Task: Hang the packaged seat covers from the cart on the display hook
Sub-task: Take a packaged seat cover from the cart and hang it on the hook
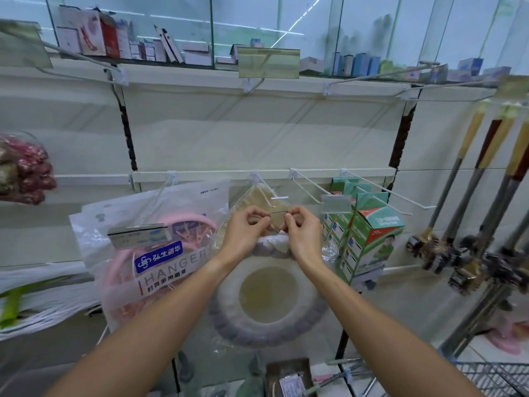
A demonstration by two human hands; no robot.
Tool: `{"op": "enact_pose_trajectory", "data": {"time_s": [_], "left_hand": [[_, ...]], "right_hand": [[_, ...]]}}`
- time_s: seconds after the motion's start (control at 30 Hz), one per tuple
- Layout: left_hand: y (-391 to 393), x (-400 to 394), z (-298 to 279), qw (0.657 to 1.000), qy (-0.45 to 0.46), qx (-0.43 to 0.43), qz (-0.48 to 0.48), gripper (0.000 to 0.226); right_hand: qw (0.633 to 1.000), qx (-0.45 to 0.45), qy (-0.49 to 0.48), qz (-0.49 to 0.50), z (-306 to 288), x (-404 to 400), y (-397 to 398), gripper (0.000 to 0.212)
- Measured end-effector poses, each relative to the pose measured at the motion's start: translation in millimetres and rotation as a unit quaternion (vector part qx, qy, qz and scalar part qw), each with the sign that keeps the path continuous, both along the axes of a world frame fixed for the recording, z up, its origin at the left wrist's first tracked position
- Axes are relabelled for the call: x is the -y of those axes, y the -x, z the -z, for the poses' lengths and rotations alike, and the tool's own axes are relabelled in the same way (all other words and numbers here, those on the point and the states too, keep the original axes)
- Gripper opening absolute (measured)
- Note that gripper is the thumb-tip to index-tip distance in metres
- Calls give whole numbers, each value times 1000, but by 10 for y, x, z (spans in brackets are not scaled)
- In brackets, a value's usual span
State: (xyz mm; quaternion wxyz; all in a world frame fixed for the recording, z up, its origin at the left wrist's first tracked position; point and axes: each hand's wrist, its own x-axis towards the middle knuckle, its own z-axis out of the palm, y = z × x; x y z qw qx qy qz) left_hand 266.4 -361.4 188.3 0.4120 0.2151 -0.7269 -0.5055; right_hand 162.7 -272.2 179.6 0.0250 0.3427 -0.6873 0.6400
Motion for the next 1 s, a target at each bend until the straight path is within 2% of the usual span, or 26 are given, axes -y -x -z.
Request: {"op": "enact_pose_trajectory", "data": {"time_s": [0.3,0.53,0.73,1.0], "left_hand": [[189,122,-22,996,33,-9,-82,2],[304,185,-40,992,62,-36,-99,3],[439,350,-51,991,68,-26,-114,8],[634,604,-23,988,67,0,-139,10]], "right_hand": [[999,5,32,-8,12,269,153,12],[998,-3,53,-37,0,401,275,11],[997,34,35,-55,15,619,461,13],[999,24,7,-31,15,929,671,10]]}}
